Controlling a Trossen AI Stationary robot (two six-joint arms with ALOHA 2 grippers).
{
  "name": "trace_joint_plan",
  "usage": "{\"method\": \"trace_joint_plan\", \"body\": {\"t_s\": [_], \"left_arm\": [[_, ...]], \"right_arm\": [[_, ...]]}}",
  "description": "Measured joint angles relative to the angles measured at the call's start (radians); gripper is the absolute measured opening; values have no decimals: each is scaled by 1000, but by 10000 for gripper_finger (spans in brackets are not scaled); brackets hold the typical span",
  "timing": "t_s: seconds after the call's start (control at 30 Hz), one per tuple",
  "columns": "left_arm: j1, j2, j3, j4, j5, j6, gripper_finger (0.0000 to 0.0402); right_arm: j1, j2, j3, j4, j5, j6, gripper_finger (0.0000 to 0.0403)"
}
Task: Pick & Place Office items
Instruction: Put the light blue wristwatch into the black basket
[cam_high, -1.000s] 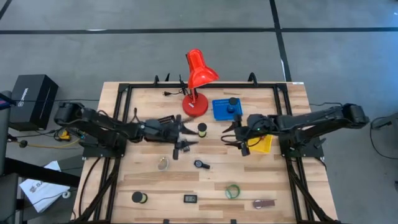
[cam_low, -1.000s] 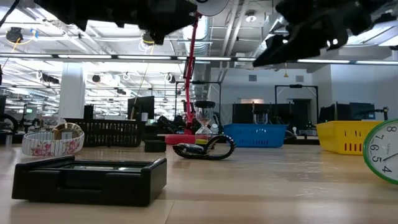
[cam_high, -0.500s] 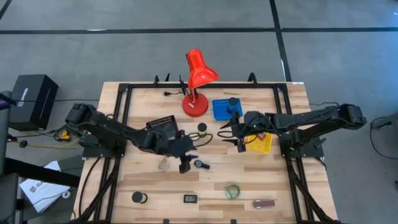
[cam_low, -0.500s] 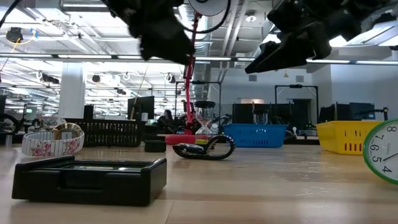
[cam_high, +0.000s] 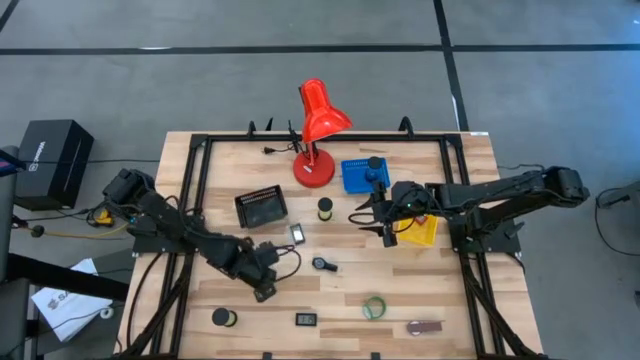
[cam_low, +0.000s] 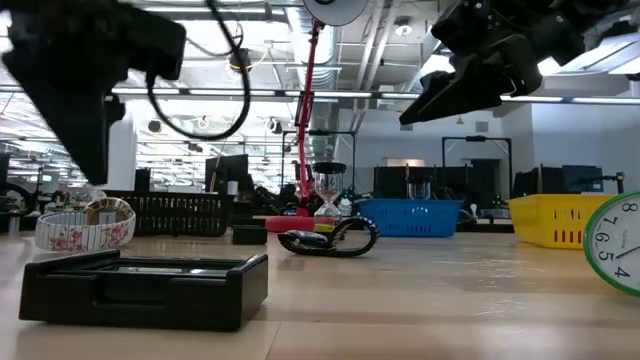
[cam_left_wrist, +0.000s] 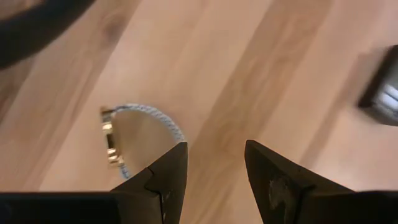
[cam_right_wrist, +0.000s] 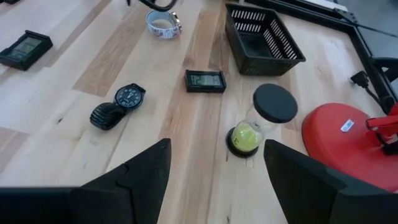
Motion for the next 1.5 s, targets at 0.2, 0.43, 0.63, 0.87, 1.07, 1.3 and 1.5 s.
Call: {"method": "trace_joint_plan", "body": {"t_s": [0.2, 0.43, 0.63, 0.87, 1.07, 1.3, 1.5], "left_arm": [[-20, 0, -82, 10, -9, -31, 156], [-23, 0, -178, 152, -13, 96, 142], [-23, -2, -232, 197, -16, 153, 108], [-24, -4, -241, 230, -32, 188, 28], [-23, -2, -235, 239, -41, 215, 11], [-7, -2, -144, 247, -115, 337, 7], [1, -2, -73, 249, -297, 438, 7]], "right_arm": [[0, 0, 0, -3, 0, 0, 249], [-12, 0, 0, -3, 1, -25, 249], [-37, 0, 0, -57, 2, 5, 249], [-63, 0, 0, -107, 2, 77, 249], [-63, 0, 0, -107, 2, 94, 249], [-54, 0, 0, -106, 2, 94, 249], [-57, 0, 0, -91, 2, 83, 249]]}}
